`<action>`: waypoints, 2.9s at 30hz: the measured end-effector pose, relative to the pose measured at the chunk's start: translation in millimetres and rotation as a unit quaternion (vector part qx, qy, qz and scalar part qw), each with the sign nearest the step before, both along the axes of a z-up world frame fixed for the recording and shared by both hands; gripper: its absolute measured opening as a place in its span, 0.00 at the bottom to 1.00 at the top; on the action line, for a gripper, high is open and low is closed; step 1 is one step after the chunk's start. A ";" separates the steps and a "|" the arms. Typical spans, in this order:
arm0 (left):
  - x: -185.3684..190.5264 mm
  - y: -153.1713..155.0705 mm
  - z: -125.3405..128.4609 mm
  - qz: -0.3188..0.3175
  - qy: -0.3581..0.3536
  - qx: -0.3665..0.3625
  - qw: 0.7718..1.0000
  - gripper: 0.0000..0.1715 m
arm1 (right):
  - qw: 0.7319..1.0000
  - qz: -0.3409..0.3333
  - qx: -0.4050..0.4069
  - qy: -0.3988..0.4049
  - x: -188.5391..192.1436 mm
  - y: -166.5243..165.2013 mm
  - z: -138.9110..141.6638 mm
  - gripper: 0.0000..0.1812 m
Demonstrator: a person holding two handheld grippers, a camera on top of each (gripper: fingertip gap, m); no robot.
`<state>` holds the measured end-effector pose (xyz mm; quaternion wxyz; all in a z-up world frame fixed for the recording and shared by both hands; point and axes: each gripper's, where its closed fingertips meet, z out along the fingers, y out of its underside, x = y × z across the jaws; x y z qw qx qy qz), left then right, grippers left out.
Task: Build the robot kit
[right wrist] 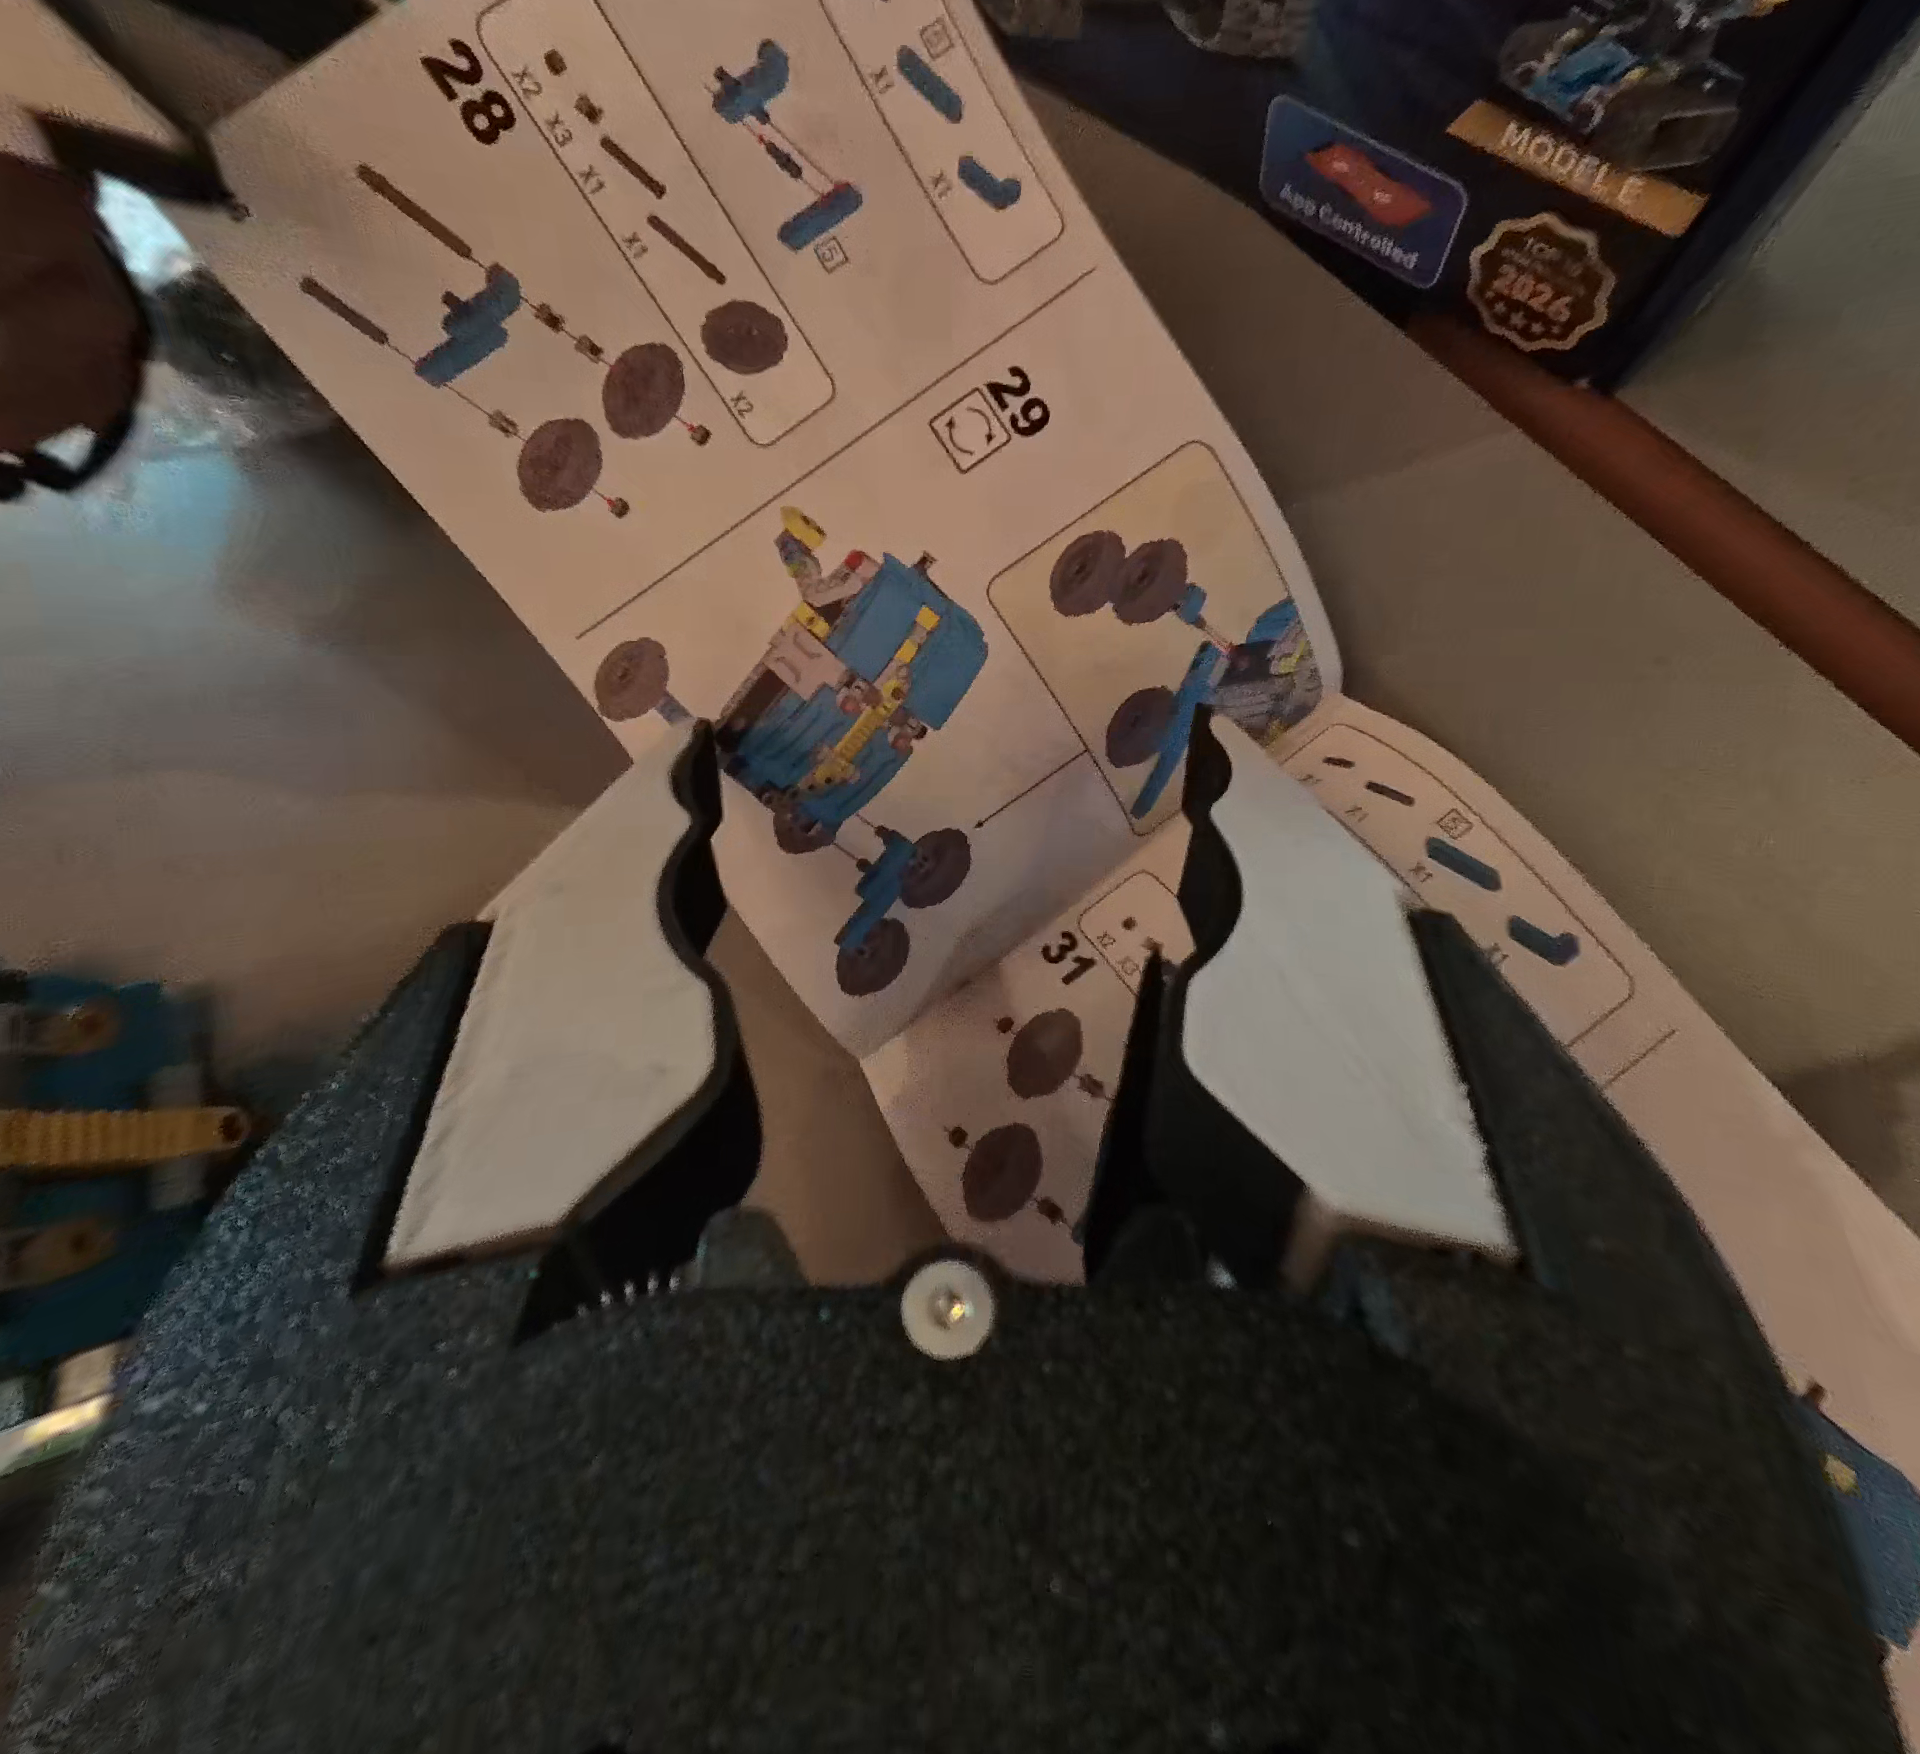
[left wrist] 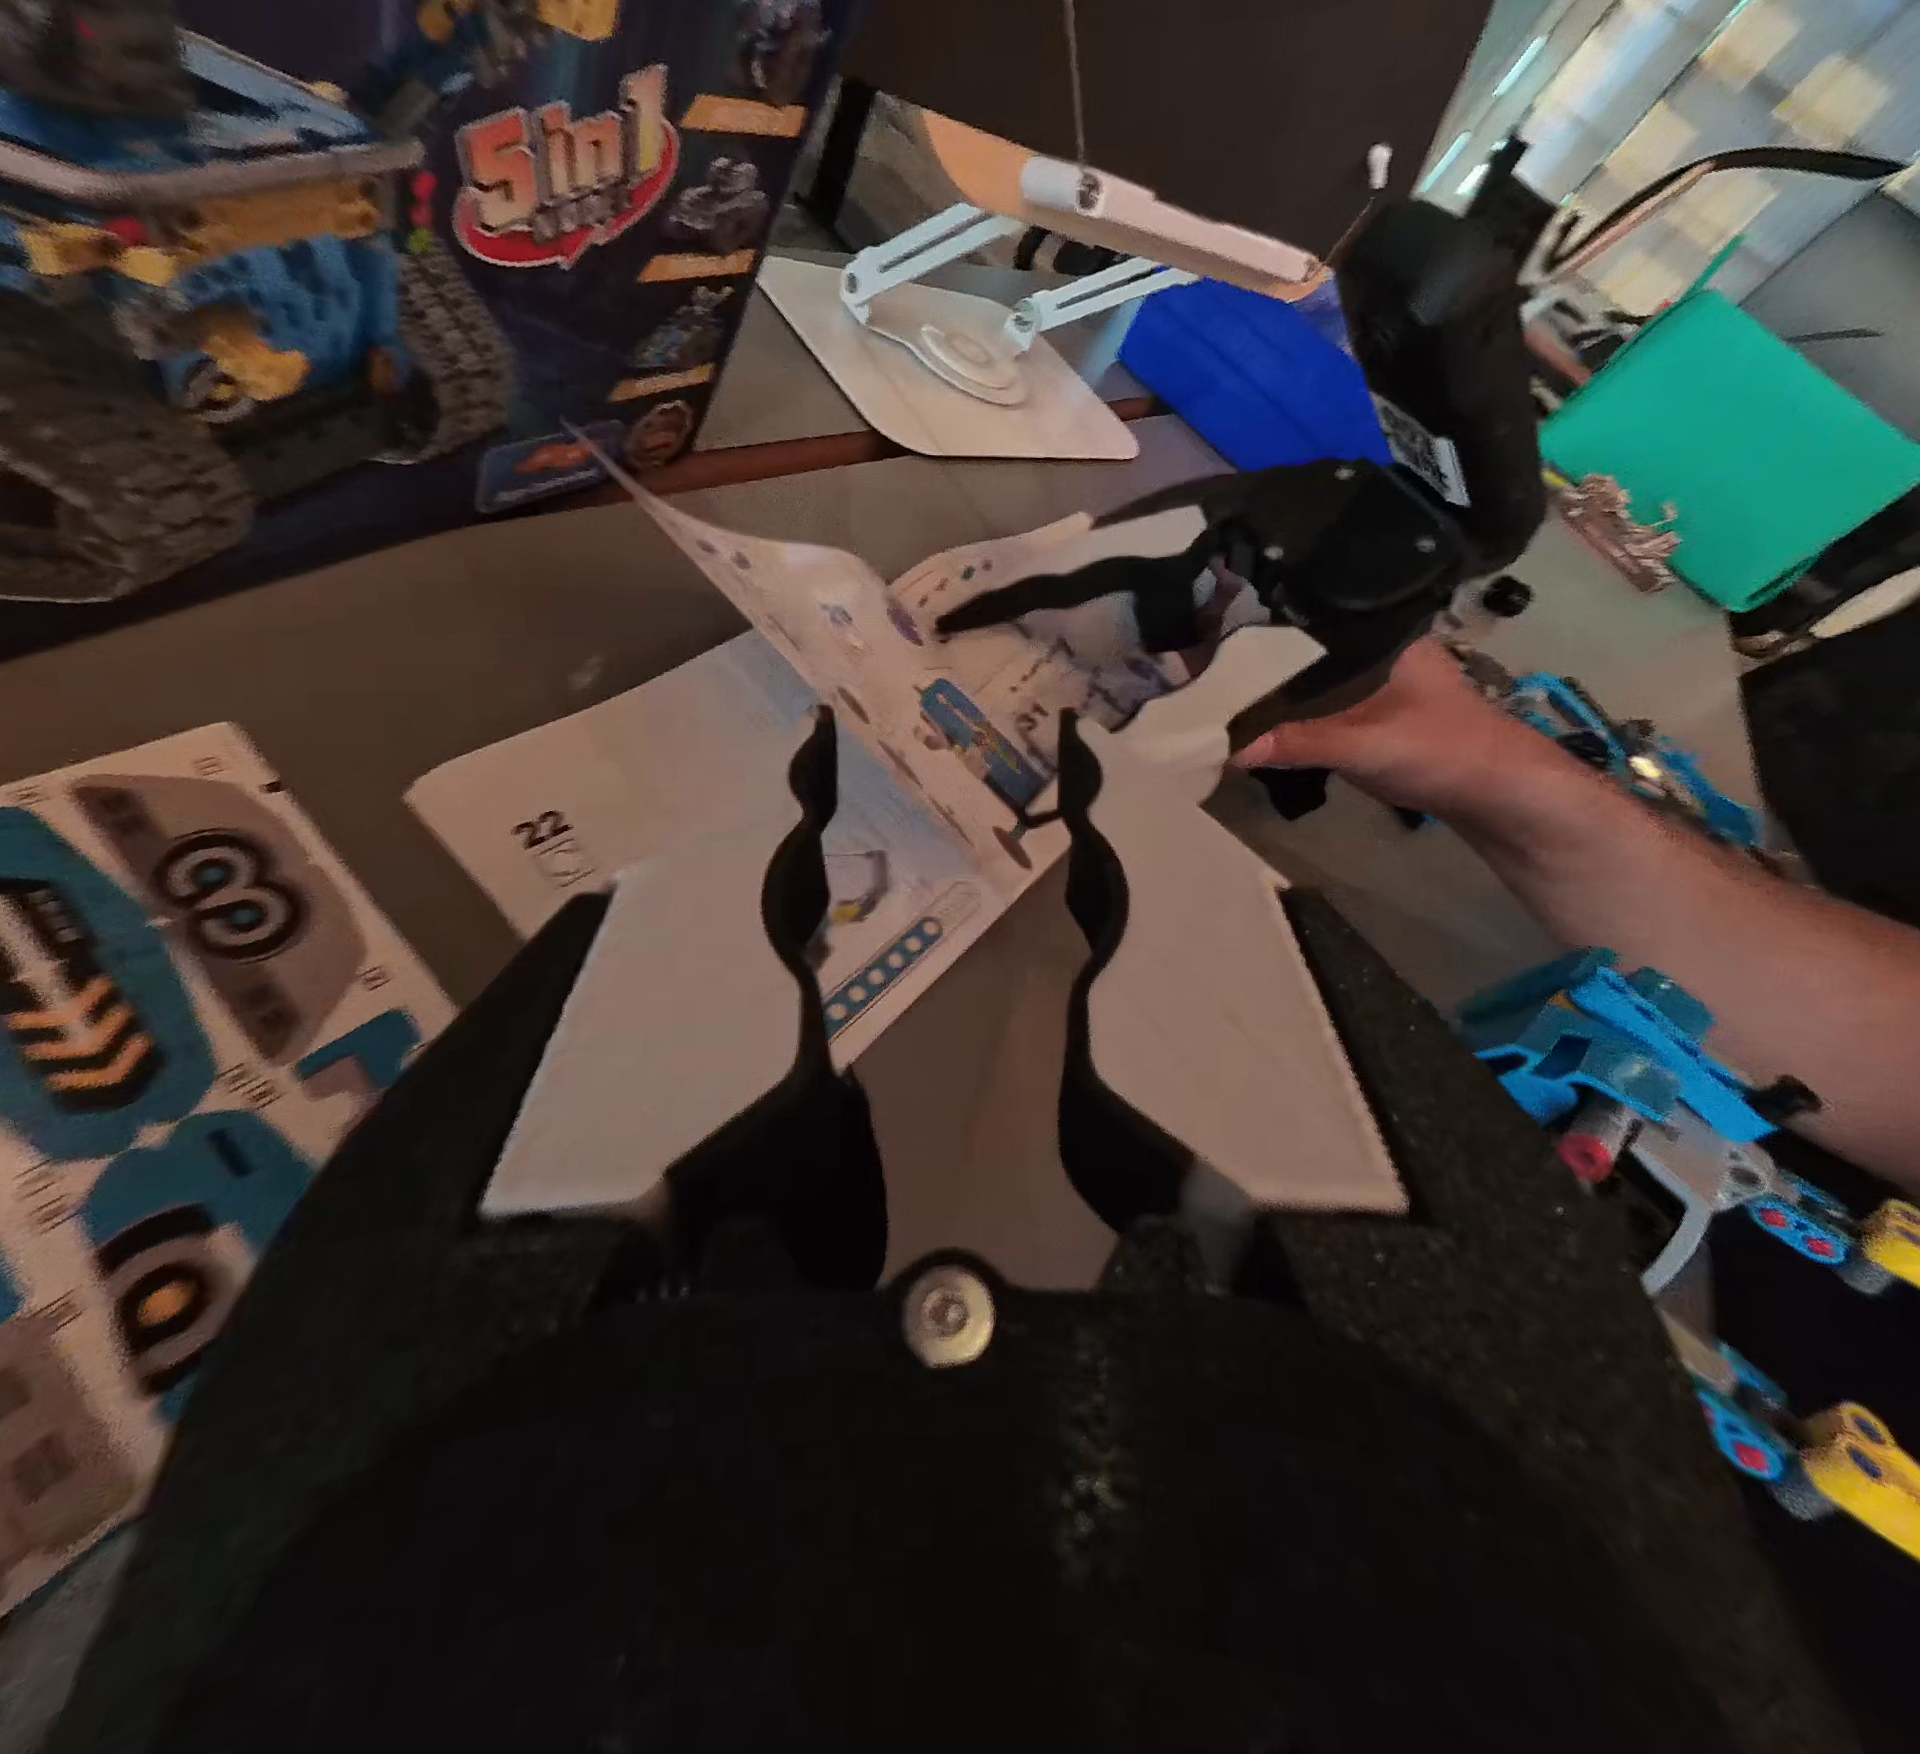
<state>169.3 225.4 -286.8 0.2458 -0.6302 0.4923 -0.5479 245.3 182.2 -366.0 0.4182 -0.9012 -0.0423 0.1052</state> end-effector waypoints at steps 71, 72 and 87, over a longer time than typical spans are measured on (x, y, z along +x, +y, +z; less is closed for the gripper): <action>-185.9 -22.4 2.5 0.371 -0.058 0.177 0.910 0.23 | 0.978 -0.080 0.186 0.044 16.9 -43.3 90.5 0.47; -185.2 -25.0 1.6 0.366 -0.056 0.178 0.912 0.23 | 0.978 -0.077 0.185 0.056 16.8 -43.2 86.9 0.47; -160.1 -64.6 0.3 0.229 -0.100 0.073 0.966 0.26 | 0.982 0.019 0.161 0.093 -41.2 -53.4 59.5 0.44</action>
